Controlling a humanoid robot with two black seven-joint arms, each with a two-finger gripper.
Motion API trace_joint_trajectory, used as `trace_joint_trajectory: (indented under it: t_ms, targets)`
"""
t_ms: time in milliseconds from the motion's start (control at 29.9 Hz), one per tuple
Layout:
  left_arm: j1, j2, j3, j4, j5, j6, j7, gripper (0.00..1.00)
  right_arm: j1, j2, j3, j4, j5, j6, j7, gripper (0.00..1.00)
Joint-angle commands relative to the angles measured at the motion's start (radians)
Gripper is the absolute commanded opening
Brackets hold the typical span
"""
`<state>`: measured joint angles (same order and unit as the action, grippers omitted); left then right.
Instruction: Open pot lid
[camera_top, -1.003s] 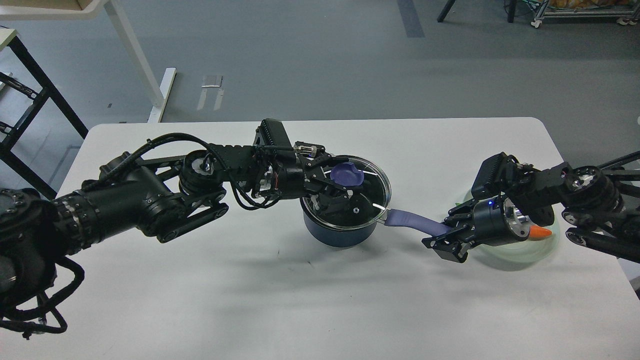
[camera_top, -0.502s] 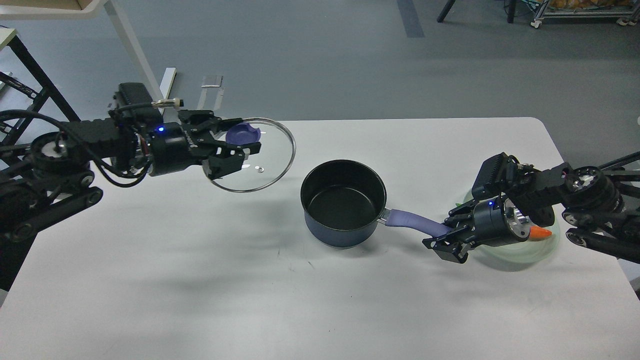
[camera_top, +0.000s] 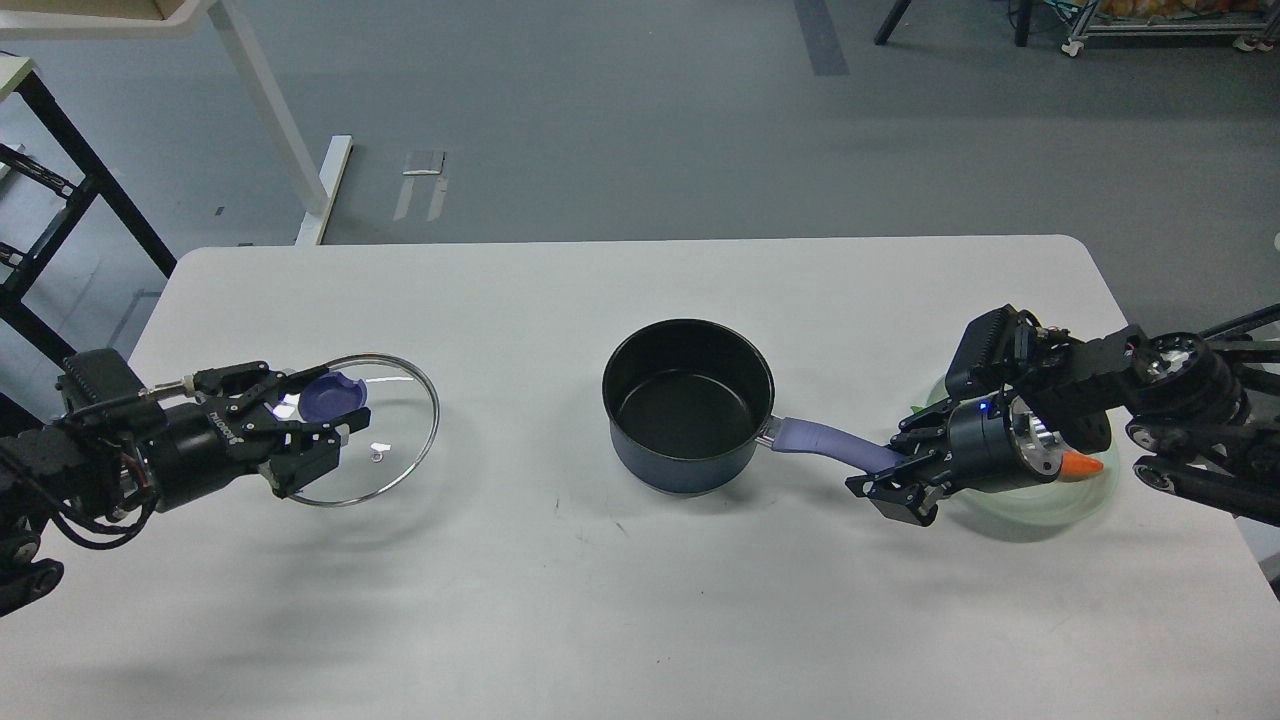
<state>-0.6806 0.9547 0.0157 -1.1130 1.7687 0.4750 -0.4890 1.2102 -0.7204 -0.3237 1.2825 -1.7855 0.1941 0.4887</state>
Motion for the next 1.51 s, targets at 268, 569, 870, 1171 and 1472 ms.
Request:
trace_joint_trajectory:
  t_ms: [268,569,870,1171,1472]
  targets:
    - [0.032,-0.039,0.115,0.119,0.0,0.014,0.0,0.33,-0.001,-0.01,0.0,0.001,0.002,-0.001,0.0,0.31]
    - [0.032,-0.047,0.115,0.13,-0.008,0.014,0.0,0.82,-0.001,-0.008,0.002,0.001,0.0,-0.001,0.0,0.31]
    - [0.021,-0.042,0.113,0.111,-0.011,0.014,0.0,0.99,-0.001,-0.008,0.002,0.001,0.002,-0.001,0.0,0.31]
    - [-0.079,0.082,0.09,-0.123,-0.118,0.014,0.0,0.99,-0.001,-0.008,0.002,0.001,0.002,-0.001,0.0,0.31]
    - [-0.31,0.082,0.035,-0.111,-1.021,-0.484,0.0,0.99,-0.006,-0.008,0.002,0.001,0.002,-0.001,0.0,0.35]
